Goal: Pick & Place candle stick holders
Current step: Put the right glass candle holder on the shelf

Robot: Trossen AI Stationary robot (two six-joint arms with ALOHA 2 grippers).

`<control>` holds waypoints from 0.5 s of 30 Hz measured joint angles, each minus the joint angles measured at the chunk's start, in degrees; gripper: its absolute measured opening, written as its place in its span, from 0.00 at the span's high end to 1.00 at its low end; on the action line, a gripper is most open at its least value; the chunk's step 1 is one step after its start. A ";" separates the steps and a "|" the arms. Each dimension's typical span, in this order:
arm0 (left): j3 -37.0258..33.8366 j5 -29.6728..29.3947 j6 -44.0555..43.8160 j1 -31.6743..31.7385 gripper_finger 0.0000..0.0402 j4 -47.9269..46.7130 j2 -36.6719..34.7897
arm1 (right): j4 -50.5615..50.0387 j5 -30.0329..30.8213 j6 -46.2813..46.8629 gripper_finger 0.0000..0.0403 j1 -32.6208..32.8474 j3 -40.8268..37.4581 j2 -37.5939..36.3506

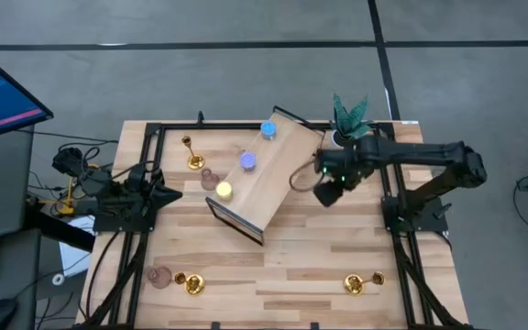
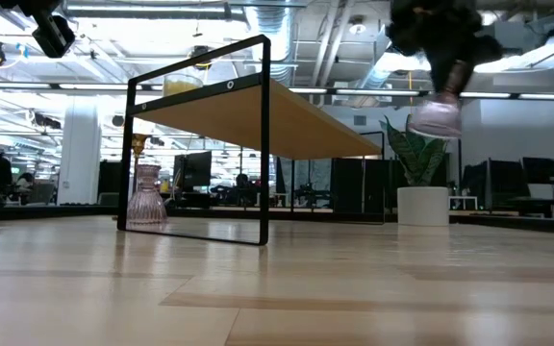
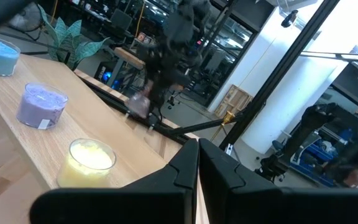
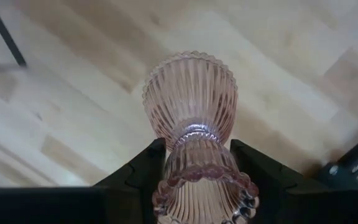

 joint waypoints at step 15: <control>0.00 0.00 0.00 0.00 0.97 -0.01 0.00 | 11.81 3.27 -7.89 0.63 -13.77 9.12 0.51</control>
